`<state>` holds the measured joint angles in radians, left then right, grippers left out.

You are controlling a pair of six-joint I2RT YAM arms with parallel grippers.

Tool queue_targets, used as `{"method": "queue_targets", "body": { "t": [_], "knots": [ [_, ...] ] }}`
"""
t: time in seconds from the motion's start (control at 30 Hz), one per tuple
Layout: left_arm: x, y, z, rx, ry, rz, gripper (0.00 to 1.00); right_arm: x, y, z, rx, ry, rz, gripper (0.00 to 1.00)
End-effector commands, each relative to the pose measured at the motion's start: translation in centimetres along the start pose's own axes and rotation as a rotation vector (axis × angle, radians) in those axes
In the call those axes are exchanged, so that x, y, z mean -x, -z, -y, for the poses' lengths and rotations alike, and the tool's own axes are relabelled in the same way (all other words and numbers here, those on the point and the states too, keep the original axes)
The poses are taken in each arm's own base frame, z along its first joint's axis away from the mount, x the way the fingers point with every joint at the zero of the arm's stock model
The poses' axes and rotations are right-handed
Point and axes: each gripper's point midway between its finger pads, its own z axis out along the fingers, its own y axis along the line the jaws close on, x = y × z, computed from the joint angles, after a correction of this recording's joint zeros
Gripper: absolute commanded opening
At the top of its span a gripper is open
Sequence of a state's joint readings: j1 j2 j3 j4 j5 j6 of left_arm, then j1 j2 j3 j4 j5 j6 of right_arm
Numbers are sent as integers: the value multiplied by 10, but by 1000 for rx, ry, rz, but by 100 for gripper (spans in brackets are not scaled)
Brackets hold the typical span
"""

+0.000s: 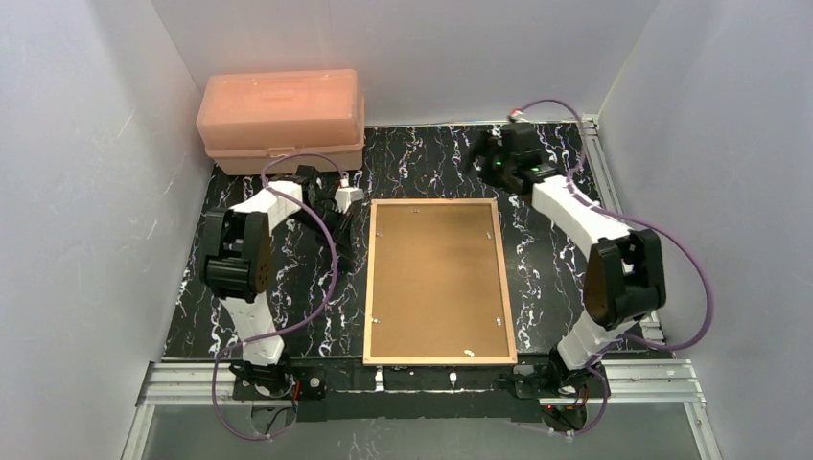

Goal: Put the photo into the frame
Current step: Install the photo frame at the center of the board, then adjust the photo frame at the center of the board.

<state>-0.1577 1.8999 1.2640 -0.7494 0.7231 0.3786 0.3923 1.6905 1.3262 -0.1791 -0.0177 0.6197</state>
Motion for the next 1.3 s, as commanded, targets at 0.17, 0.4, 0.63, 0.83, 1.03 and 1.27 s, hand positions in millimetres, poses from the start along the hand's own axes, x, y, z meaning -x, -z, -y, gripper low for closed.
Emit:
{"method": "queue_targets", "body": {
  "t": [0.17, 0.4, 0.63, 0.83, 1.03, 1.27],
  "knots": [
    [-68, 0, 13, 143, -470, -258, 14, -42, 10, 143, -477, -84, -105, 99],
    [-102, -18, 37, 122, -630, -377, 13, -62, -9, 165, -506, -183, -204, 99],
    [-116, -39, 44, 94, -655, -382, 11, -78, -39, 140, -333, -281, -281, 99],
    [-110, -54, 64, 81, -724, -369, 10, -72, -66, 105, -235, -278, -330, 99],
    [-102, -77, 75, 77, -758, -401, 10, -67, -94, 60, -177, -210, -352, 99],
    [-80, -98, 87, 82, -806, -408, 9, -74, -117, 28, -119, -174, -379, 99]
  ]
}}
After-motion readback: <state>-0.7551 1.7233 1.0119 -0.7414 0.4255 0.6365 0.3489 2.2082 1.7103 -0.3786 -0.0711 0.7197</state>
